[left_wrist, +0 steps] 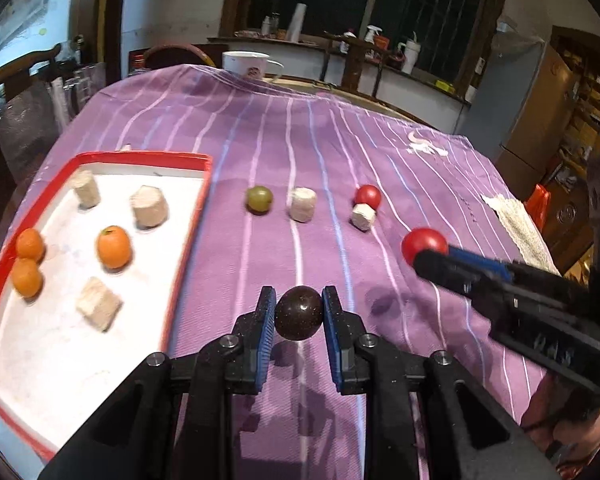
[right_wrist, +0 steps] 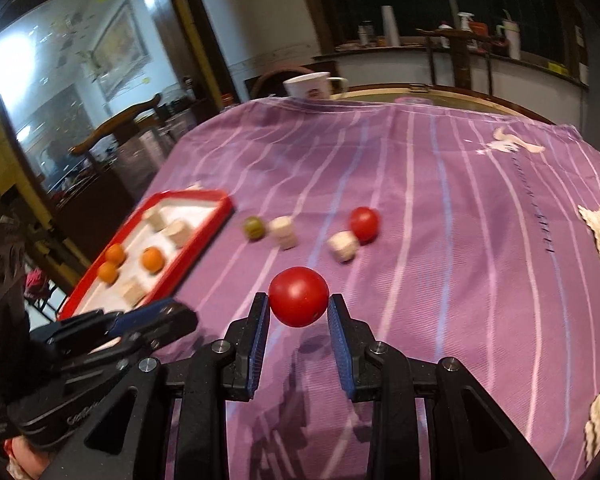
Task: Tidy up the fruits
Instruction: 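Lower the brown ball and tomato into the tray and open both tools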
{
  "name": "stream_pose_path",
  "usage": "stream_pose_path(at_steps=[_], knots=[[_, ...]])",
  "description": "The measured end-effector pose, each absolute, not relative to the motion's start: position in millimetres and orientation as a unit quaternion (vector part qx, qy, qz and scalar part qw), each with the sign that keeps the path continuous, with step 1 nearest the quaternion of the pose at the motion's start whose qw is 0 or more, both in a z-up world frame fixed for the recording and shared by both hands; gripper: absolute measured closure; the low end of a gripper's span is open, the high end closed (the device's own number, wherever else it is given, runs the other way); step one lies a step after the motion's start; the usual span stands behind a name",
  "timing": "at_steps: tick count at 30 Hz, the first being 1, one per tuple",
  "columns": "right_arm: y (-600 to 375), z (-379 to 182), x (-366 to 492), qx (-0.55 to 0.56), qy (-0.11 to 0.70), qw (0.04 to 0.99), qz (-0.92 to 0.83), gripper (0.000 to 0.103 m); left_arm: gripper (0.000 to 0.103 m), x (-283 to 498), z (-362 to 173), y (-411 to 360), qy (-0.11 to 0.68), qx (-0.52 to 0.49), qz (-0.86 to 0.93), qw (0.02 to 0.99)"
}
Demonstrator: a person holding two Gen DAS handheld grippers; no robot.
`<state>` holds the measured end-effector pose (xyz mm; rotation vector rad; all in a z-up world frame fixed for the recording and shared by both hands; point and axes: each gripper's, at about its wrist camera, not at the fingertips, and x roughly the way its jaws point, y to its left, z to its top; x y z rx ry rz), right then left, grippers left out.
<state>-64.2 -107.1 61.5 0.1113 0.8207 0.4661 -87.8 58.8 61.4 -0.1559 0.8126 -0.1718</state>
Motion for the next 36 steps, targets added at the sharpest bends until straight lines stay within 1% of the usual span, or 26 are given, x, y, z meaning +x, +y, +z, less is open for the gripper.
stream_pose_path(at_steps=[10, 15, 20, 26, 32, 33, 35, 36], knots=[[-37.8, 66.2, -85.6, 0.046, 0.405, 0.866, 0.288, 0.07, 0.08, -106.9, 76.4, 141.3, 0.368, -0.111, 0.001, 0.923], [4.7, 67.6, -90.4, 0.043, 0.413, 0.849, 0.327, 0.07, 0.08, -113.8, 72.5, 186.4, 0.358, -0.121, 0.06, 0.924], [50.9, 62.9, -93.4, 0.017, 0.422, 0.833, 0.357, 0.07, 0.08, -113.2, 61.2, 227.1, 0.364, -0.135, 0.098, 0.916], [95.5, 40.2, -90.4, -0.02, 0.438, 0.822, 0.363, 0.07, 0.08, -110.8, 47.7, 247.9, 0.375, -0.139, 0.11, 0.91], [118.7, 24.5, -89.1, -0.043, 0.449, 0.813, 0.367, 0.07, 0.08, -108.7, 37.7, 256.2, 0.383, -0.146, 0.103, 0.906], [120.5, 24.0, -89.9, -0.045, 0.45, 0.813, 0.368, 0.069, 0.079, -108.9, 36.9, 257.2, 0.384, -0.148, 0.102, 0.906], [123.5, 22.3, -89.7, -0.046, 0.451, 0.812, 0.368, 0.069, 0.074, -108.6, 34.9, 259.7, 0.386, -0.155, 0.101, 0.904], [123.9, 21.7, -89.9, -0.045, 0.452, 0.811, 0.368, 0.069, 0.066, -109.2, 34.5, 260.8, 0.385, -0.16, 0.099, 0.903]])
